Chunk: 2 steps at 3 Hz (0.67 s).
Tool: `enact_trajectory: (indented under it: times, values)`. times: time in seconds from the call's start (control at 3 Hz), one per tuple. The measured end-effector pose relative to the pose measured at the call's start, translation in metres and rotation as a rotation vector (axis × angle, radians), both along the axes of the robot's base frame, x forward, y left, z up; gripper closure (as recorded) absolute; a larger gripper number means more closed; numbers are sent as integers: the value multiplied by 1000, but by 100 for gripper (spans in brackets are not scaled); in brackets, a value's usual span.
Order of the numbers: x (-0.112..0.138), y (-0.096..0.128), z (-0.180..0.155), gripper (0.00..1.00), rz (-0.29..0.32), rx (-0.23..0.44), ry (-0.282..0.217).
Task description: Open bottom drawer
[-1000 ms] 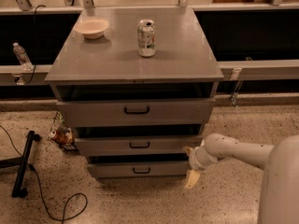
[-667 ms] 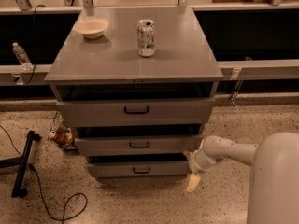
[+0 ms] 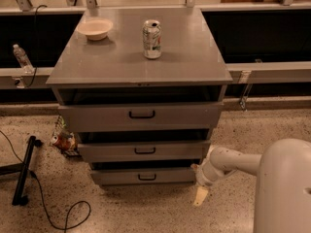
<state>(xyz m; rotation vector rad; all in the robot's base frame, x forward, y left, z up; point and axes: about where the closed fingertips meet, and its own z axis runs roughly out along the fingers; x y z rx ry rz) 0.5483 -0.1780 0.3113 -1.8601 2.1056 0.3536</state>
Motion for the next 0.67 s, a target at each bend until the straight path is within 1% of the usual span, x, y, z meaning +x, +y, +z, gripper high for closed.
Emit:
enact_trajectory:
  times: [0.33, 0.67]
  values:
    - [-1, 3, -5, 0, 17, 14, -2]
    - [2, 9, -21, 0, 34, 78, -16]
